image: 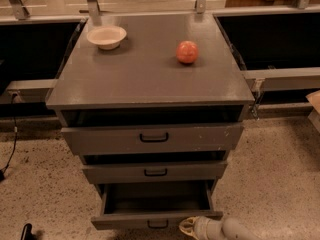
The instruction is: Close bottom drawer
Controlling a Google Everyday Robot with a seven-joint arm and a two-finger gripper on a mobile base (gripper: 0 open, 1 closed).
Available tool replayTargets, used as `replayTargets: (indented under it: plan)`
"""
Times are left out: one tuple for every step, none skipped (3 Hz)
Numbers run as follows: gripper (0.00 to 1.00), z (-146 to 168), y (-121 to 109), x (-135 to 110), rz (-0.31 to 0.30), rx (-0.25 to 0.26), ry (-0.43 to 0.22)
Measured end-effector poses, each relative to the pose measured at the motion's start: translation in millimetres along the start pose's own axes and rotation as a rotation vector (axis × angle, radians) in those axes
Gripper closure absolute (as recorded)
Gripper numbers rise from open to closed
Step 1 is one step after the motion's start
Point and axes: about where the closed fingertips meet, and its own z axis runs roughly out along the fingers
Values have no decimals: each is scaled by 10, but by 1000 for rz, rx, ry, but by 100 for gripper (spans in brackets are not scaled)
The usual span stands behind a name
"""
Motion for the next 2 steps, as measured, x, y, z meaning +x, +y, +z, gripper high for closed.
replayTargets:
  plan:
    - [12,0,0,0,0,0,0]
    - [0,1,0,0,0,0,0]
